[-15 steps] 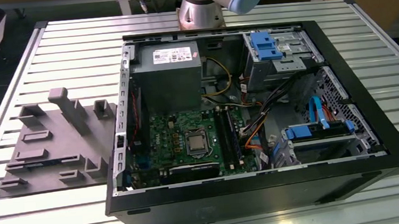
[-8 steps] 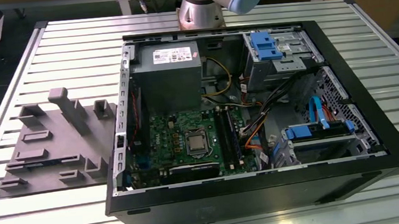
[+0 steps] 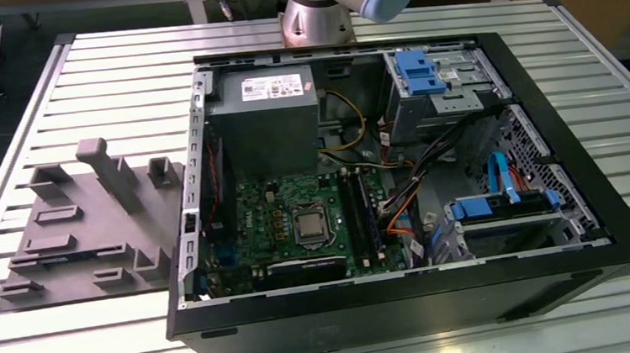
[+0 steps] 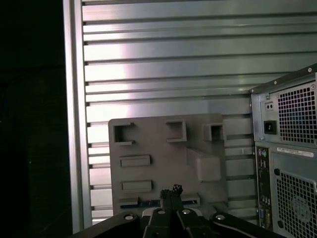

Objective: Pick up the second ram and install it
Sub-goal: 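Reach for the second ram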

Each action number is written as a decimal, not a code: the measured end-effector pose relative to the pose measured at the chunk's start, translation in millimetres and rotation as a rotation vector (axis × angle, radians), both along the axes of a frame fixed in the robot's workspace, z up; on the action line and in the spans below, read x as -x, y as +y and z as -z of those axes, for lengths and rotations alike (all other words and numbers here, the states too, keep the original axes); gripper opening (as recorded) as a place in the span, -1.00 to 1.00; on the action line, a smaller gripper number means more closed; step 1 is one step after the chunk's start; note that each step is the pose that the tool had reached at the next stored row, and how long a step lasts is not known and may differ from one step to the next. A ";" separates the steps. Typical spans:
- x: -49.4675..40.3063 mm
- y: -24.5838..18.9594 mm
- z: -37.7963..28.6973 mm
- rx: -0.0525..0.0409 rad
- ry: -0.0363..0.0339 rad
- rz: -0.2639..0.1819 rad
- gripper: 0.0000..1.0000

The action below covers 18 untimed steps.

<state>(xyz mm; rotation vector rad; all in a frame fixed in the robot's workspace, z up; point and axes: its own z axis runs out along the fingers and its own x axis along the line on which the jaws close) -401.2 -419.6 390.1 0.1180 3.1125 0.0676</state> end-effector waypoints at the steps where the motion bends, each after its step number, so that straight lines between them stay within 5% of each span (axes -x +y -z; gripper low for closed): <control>1: 0.4 -0.1 0.0 0.0000 0.0000 0.000 -0.79; 18: 7.3 -2.0 0.7 0.0000 0.0000 0.000 -0.79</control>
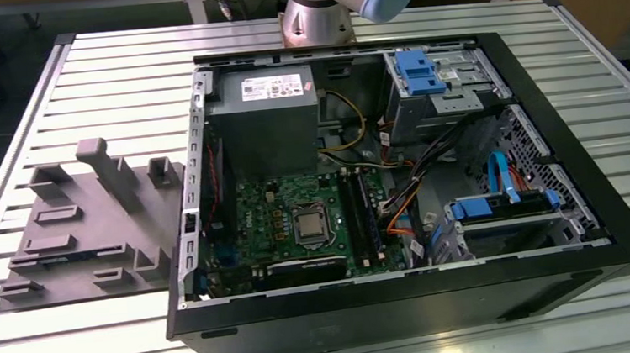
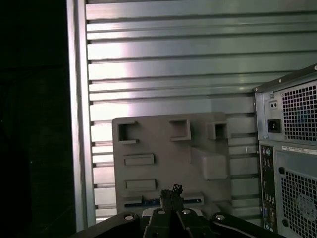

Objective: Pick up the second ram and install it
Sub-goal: 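Reach for the second ram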

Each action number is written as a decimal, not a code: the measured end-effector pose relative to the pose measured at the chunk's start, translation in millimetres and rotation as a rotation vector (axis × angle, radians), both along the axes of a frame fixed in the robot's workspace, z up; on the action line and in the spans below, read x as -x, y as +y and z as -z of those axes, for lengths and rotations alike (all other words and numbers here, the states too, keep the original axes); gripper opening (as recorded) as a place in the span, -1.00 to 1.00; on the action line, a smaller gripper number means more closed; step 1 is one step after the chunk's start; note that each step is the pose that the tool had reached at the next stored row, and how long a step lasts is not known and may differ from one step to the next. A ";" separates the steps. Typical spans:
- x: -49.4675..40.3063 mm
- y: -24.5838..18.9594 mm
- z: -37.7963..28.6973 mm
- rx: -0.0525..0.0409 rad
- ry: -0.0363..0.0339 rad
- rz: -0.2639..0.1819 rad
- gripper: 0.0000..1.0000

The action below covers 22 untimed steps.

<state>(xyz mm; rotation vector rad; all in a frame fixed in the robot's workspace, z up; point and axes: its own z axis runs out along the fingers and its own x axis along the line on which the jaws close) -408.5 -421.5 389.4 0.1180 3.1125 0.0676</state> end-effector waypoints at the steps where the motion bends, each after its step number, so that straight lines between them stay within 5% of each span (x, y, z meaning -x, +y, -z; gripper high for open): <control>1: 0.5 -0.1 0.1 0.0000 0.0000 0.000 -0.79; 22: 5.9 -4.9 4.1 0.0000 -0.0001 0.000 -0.79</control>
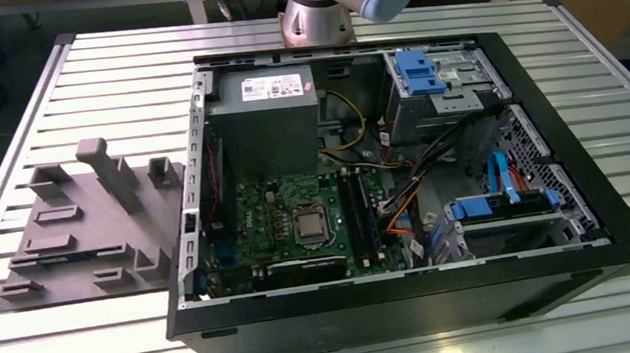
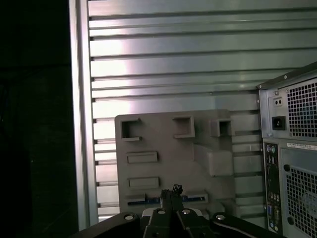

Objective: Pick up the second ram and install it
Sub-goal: 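Reach for the second ram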

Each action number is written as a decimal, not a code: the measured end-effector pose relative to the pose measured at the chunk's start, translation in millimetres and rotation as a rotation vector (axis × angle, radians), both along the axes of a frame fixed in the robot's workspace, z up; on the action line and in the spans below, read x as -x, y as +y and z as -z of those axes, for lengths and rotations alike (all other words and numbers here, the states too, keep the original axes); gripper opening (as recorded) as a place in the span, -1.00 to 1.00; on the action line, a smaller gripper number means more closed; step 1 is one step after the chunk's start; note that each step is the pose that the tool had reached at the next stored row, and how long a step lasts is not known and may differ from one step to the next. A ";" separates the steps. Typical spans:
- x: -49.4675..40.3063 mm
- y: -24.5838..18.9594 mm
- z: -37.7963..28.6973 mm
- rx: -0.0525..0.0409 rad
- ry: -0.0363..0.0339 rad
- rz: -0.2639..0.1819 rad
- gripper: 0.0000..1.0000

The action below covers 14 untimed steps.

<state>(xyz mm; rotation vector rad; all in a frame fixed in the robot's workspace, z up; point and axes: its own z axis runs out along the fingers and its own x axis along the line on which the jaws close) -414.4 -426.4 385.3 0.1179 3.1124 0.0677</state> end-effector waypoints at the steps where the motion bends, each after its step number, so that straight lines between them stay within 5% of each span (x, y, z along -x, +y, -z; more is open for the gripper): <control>1: 0.0 -0.4 0.4 0.0000 0.0001 0.000 -0.79; 14: 0.0 -4.4 5.3 0.0001 0.0001 0.000 -0.79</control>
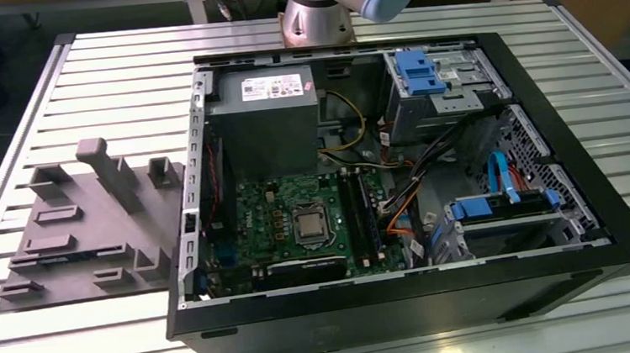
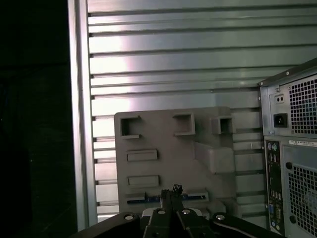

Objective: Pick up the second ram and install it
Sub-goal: 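Reach for the second ram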

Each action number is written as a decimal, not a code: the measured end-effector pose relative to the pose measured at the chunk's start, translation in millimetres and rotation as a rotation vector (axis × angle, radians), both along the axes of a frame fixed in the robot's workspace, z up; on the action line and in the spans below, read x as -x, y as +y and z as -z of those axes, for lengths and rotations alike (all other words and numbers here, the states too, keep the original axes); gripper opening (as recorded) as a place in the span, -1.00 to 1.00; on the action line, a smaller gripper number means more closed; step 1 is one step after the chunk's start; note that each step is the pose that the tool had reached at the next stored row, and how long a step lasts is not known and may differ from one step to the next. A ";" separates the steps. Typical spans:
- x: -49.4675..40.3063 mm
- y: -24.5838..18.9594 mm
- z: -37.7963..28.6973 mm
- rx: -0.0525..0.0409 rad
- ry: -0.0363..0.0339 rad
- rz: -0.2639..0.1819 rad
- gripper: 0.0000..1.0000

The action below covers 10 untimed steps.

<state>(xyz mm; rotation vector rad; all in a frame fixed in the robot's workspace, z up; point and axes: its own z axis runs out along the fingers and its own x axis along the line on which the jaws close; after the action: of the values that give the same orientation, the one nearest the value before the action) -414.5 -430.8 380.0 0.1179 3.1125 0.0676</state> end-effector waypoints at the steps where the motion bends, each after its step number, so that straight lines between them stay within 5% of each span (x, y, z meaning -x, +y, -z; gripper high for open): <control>1: 0.0 -0.3 0.4 0.0000 0.0000 0.000 -0.79; 10: 0.0 -3.5 4.3 0.0000 0.0000 0.000 -0.79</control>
<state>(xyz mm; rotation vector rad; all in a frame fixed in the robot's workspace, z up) -414.5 -434.3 375.7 0.1180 3.1126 0.0676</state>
